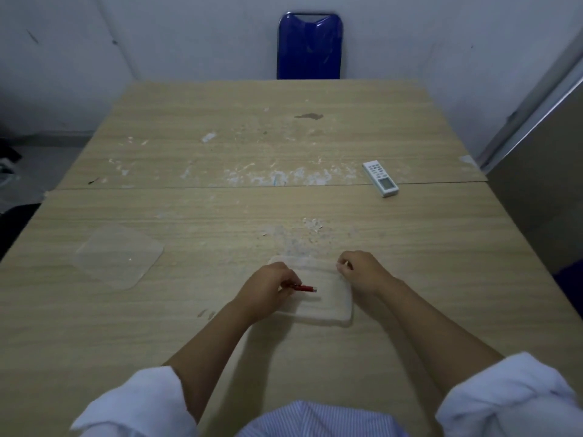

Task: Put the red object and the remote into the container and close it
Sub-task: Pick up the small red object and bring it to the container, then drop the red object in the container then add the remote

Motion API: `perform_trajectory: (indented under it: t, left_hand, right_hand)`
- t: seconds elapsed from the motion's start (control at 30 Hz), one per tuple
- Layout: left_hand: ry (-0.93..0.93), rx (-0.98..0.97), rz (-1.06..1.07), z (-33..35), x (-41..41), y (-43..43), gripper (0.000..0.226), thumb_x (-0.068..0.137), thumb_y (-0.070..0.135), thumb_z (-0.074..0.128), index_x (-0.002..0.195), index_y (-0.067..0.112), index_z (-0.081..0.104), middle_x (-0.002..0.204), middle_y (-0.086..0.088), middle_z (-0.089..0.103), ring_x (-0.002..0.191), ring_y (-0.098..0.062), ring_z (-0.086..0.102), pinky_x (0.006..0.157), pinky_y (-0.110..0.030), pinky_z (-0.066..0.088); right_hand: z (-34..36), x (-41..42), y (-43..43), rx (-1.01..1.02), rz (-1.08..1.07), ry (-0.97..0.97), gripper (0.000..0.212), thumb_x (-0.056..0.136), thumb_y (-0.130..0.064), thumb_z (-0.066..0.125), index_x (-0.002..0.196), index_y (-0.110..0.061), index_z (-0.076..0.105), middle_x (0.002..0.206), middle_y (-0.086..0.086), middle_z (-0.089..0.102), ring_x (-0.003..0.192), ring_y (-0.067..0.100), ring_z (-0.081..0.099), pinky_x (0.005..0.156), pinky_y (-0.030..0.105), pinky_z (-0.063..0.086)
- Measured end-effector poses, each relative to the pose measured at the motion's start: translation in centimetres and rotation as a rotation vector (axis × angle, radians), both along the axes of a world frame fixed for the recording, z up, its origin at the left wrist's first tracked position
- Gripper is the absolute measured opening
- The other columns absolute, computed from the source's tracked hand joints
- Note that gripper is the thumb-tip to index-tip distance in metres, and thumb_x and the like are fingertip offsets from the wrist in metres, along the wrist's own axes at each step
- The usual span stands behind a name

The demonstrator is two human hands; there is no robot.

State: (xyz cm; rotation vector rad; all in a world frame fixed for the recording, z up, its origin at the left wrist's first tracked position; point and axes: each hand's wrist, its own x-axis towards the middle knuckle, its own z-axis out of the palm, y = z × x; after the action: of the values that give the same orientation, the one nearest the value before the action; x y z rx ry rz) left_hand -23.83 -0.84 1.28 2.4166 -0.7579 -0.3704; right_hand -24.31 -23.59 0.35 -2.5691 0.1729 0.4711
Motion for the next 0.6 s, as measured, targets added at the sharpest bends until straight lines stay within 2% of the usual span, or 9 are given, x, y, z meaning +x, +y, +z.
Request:
perform_trajectory:
  t: [0.17, 0.23, 0.3, 0.37, 0.43, 0.5, 0.6]
  left_hand:
    - [0.001, 0.146, -0.08, -0.4, -0.2, 0.5, 0.023, 0.085, 0.015, 0.058, 0.105, 0.018, 0.069, 0.106, -0.004, 0.064, 0.094, -0.019, 0.06, 0.082, -0.034, 0.051]
    - [0.006, 0.165, -0.093, -0.7, 0.0, 0.6, 0.022, 0.084, 0.017, 0.059, 0.105, 0.018, 0.068, 0.107, -0.002, 0.064, 0.095, -0.019, 0.06, 0.081, -0.032, 0.051]
    - [0.001, 0.173, -0.105, -0.8, 0.2, 0.6, 0.023, 0.084, 0.021, 0.059, 0.105, 0.019, 0.067, 0.108, 0.0, 0.064, 0.096, -0.017, 0.06, 0.079, -0.031, 0.05]
    - [-0.021, 0.146, -0.099, -1.0, 0.8, 0.5, 0.023, 0.085, 0.028, 0.058, 0.104, 0.02, 0.067, 0.107, 0.001, 0.064, 0.095, -0.015, 0.06, 0.076, -0.03, 0.05]
    - [-0.052, 0.072, -0.033, -0.9, 1.3, 0.2, 0.021, 0.085, 0.028, 0.057, 0.1, 0.019, 0.068, 0.102, 0.001, 0.065, 0.09, -0.013, 0.06, 0.076, -0.03, 0.052]
    - [-0.086, -0.025, 0.075, -1.1, 2.4, -0.2, 0.016, 0.086, 0.024, 0.058, 0.096, 0.017, 0.068, 0.095, -0.001, 0.065, 0.083, -0.012, 0.058, 0.074, -0.03, 0.052]
    - [-0.109, -0.125, 0.247, -1.5, 4.8, -0.3, 0.012, 0.086, 0.019, 0.059, 0.094, 0.014, 0.067, 0.088, -0.002, 0.061, 0.078, -0.012, 0.055, 0.073, -0.026, 0.047]
  right_hand:
    - [-0.3, 0.1, -0.1, 0.003, 0.005, -0.032, 0.021, 0.094, -0.016, 0.05, 0.098, -0.003, 0.066, 0.106, 0.019, 0.068, 0.1, 0.031, 0.06, 0.081, 0.033, 0.044]
    - [-0.5, 0.2, -0.3, 0.026, 0.006, -0.038, 0.02, 0.092, -0.017, 0.052, 0.095, -0.004, 0.067, 0.102, 0.017, 0.069, 0.097, 0.03, 0.061, 0.078, 0.033, 0.044]
    - [-0.9, 0.4, -0.4, 0.066, -0.012, -0.053, 0.018, 0.09, -0.02, 0.055, 0.087, -0.008, 0.067, 0.092, 0.012, 0.069, 0.085, 0.026, 0.061, 0.07, 0.031, 0.042]
    - [-1.2, 1.0, -0.6, 0.134, -0.074, -0.06, 0.02, 0.089, -0.026, 0.057, 0.074, -0.015, 0.064, 0.078, 0.004, 0.065, 0.073, 0.02, 0.057, 0.063, 0.03, 0.041]
    - [-1.1, 1.7, -0.9, 0.142, -0.098, -0.07, 0.028, 0.09, -0.031, 0.055, 0.066, -0.016, 0.057, 0.072, 0.004, 0.061, 0.069, 0.021, 0.056, 0.063, 0.031, 0.041]
    - [-0.8, 2.9, -1.6, 0.114, -0.11, -0.108, 0.032, 0.091, -0.03, 0.053, 0.067, -0.01, 0.058, 0.074, 0.011, 0.064, 0.07, 0.027, 0.058, 0.065, 0.034, 0.044]
    - [-0.5, 5.3, -2.9, 0.043, -0.15, -0.222, 0.024, 0.09, -0.022, 0.054, 0.077, -0.005, 0.066, 0.084, 0.016, 0.068, 0.078, 0.03, 0.06, 0.071, 0.037, 0.048]
